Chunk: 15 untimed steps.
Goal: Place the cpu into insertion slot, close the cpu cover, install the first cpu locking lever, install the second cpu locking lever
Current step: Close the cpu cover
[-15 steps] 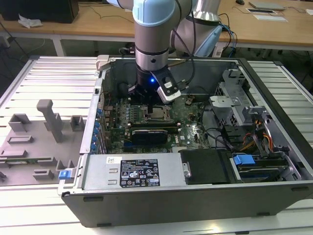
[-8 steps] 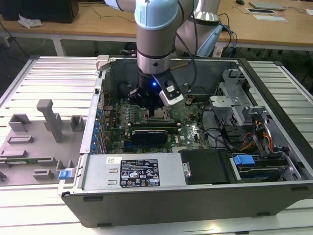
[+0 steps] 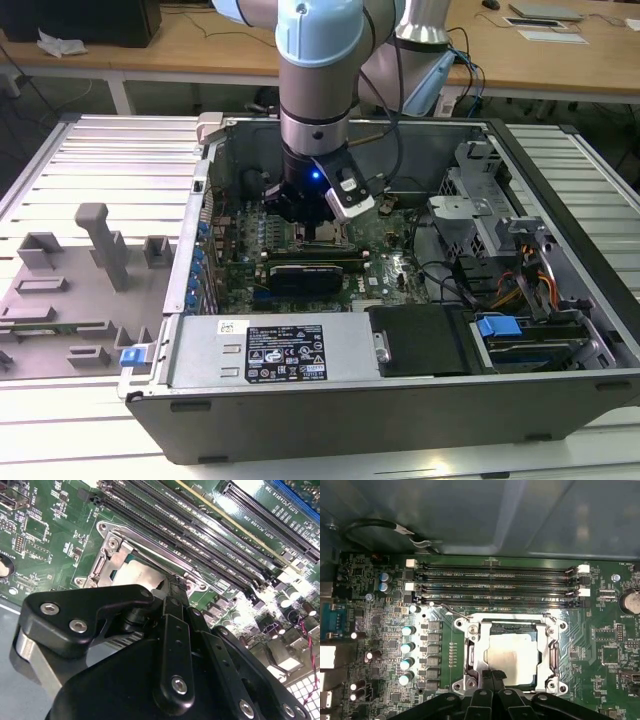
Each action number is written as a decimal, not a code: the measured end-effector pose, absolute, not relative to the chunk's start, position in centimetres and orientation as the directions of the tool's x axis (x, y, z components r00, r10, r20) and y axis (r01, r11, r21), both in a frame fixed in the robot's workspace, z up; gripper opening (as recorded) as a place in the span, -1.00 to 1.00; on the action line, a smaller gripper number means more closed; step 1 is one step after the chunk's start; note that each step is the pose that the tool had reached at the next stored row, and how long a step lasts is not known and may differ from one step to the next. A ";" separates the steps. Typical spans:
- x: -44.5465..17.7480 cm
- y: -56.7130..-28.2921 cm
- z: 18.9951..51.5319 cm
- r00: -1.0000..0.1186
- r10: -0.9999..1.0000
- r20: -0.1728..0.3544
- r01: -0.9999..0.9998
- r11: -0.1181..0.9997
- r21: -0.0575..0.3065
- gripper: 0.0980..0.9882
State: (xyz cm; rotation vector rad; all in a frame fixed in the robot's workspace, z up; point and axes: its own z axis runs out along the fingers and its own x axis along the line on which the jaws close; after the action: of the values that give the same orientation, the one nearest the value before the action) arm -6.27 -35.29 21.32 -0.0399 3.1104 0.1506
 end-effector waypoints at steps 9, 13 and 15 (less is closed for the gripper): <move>-6.3 -35.1 20.8 -0.999 -0.024 -0.029 -0.027 0.995 0.100 -0.98; -6.3 -35.1 20.6 -0.999 -0.024 -0.029 -0.027 0.994 0.102 -0.98; -6.3 -35.1 20.6 -0.999 -0.024 -0.029 -0.027 0.994 0.102 -0.98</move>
State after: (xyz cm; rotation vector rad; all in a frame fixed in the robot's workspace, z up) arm -6.27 -35.06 20.59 -0.0396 3.1100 0.1599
